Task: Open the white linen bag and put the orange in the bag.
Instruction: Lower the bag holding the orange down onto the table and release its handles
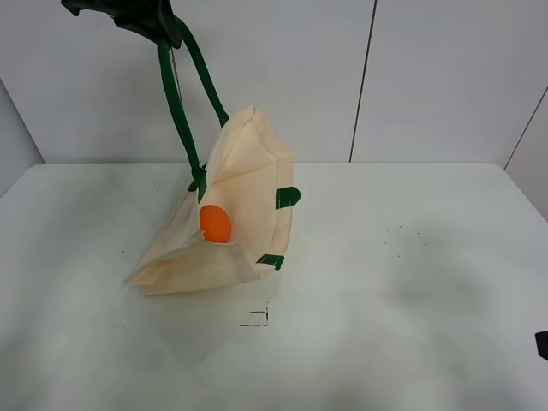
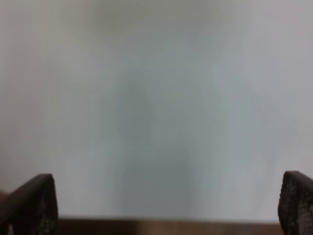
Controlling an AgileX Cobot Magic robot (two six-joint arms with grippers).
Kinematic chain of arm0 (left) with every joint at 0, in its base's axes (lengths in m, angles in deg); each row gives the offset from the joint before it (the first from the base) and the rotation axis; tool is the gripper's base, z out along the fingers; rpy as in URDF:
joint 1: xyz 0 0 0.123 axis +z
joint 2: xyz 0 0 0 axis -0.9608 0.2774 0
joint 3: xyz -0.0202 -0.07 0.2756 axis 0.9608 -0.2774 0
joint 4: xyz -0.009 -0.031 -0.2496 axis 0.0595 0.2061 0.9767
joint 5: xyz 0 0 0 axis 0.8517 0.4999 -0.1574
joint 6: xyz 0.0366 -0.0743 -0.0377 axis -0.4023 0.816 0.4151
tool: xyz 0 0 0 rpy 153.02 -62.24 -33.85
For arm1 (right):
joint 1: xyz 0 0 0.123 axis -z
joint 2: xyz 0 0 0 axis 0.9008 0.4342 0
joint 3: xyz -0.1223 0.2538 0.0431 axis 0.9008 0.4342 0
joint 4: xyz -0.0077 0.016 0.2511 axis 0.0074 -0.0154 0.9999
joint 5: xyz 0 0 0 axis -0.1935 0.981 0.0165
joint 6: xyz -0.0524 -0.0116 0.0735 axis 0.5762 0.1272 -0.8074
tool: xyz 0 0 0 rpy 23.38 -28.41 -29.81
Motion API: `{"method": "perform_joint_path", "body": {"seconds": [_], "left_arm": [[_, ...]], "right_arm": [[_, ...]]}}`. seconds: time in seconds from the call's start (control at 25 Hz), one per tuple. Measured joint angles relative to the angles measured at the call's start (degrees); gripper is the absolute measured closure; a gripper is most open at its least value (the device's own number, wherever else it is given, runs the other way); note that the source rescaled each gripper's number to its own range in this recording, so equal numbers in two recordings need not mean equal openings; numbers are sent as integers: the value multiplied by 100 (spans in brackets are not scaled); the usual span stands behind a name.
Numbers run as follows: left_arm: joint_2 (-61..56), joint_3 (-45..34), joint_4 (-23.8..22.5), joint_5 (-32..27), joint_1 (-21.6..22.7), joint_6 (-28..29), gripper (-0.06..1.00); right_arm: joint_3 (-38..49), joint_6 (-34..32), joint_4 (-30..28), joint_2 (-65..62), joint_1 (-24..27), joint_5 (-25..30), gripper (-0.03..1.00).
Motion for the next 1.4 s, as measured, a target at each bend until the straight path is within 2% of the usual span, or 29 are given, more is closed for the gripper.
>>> {"method": "perform_joint_path", "body": {"seconds": [0.36,0.6,0.92,1.0,1.04,1.08,1.2,1.24,1.32,1.4], "left_arm": [[0,0,0,0,0,-17,94],[297,-137,24,0,-21,-21,94],[1672,-463,108,228,-247,-21,93],[1953,-474,133,249,-247,-23,85],[2028,-474,133,255,-247,-23,77],[2089,-474,133,263,-247,-23,67],[2148,-474,151,269,-247,-109,29],[2148,-474,151,273,-247,-127,22],[2148,-474,106,285,-247,-150,13],[2148,-474,-162,258,-247,-150,10]], "right_arm": [[50,46,0,-2463,0,-21,-3],[59,46,-44,-2534,0,-21,-3],[59,46,-44,-2534,0,-21,-3],[59,46,-44,-2534,0,-21,-3],[59,46,-44,-2534,0,-21,-3],[59,46,-44,-2534,0,-21,-3],[59,46,-44,-2534,0,-21,-3],[65,46,-44,-2534,0,-21,-3],[66,46,-44,-2534,0,-21,-3],[66,46,-44,-2534,0,-21,-3]]}}
